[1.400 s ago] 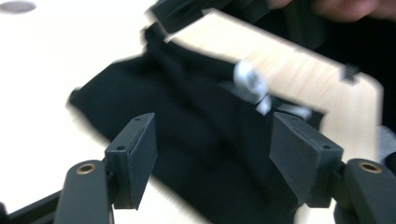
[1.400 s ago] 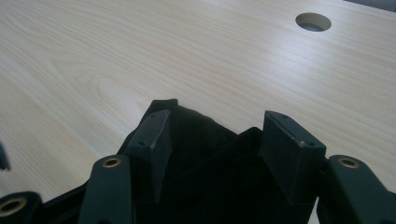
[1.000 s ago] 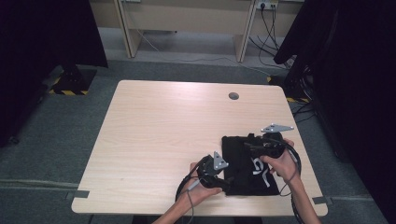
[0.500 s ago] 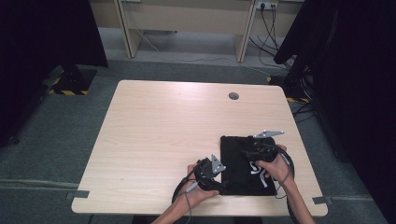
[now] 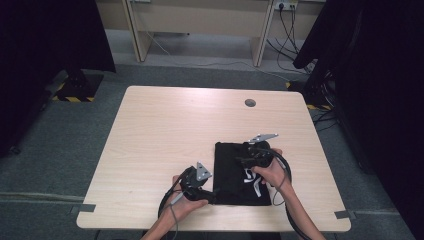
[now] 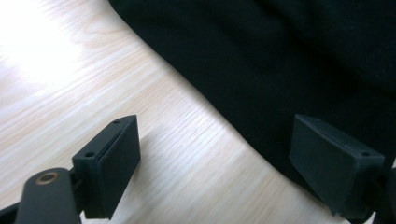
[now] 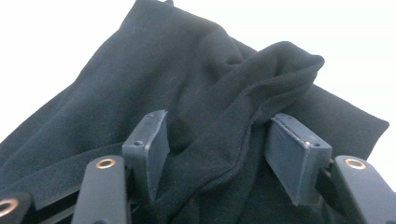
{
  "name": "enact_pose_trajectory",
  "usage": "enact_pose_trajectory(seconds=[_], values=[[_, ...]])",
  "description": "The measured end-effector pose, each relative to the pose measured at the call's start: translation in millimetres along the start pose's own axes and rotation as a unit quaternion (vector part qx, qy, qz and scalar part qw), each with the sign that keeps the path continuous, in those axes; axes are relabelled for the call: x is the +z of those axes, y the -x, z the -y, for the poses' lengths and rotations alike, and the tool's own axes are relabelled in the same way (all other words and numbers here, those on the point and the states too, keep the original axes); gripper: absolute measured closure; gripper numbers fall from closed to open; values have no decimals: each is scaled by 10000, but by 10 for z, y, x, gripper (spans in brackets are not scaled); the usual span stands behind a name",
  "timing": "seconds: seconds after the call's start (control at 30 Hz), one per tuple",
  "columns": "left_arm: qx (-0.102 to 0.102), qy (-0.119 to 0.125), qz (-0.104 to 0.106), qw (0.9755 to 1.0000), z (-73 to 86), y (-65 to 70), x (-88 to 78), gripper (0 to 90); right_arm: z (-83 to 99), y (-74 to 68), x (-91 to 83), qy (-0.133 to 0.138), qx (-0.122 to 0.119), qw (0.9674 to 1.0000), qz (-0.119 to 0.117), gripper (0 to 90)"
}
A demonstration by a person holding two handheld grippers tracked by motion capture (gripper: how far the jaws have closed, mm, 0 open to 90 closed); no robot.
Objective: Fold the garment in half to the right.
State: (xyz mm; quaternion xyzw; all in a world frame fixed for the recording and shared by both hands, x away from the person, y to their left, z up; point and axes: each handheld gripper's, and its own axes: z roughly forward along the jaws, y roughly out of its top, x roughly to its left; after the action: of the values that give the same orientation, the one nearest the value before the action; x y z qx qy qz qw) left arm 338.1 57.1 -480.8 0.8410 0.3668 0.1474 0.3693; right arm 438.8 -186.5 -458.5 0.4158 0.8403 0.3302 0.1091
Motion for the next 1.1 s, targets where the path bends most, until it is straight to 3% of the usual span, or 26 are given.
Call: enact_pose_trajectory(seconds=[0.13,0.17,0.2,0.33,0.43,0.5,0.57,0.63,0.77,0.93,1.03,1.1], values=[[-3,33,30,10000,23,-7,-6,116,-35,-27,-31,67,5,10000,27,361],[-16,92,22,10000,38,-11,1,100,-78,-7,-132,279,43,9992,278,357],[-36,96,28,9999,42,-14,-3,99,-93,-1,-161,343,62,9989,329,355],[-68,104,40,9999,45,-16,-5,88,-153,-7,-230,445,134,9986,251,348],[-69,130,0,9999,55,-18,-27,81,-239,-80,-135,247,151,9993,241,325],[-57,116,1,9999,73,-32,-43,80,-260,-115,-42,105,114,9991,382,327],[-97,86,0,9999,94,-51,-57,75,-254,-127,45,-67,-11,9984,555,395],[-75,79,-6,9999,107,-61,-70,73,-239,-111,81,-129,-51,9983,564,508],[-47,91,-24,9999,110,-53,-72,74,-191,-27,13,-36,-261,9986,459,810],[-66,91,-34,9999,107,-47,-69,75,-189,-4,-278,377,-430,9969,546,852],[-68,89,-46,9999,106,-41,-67,75,-185,17,-397,537,-350,9971,411,849],[-47,85,-35,9999,106,-36,-68,76,-154,94,-377,514,-206,9978,363,844]])
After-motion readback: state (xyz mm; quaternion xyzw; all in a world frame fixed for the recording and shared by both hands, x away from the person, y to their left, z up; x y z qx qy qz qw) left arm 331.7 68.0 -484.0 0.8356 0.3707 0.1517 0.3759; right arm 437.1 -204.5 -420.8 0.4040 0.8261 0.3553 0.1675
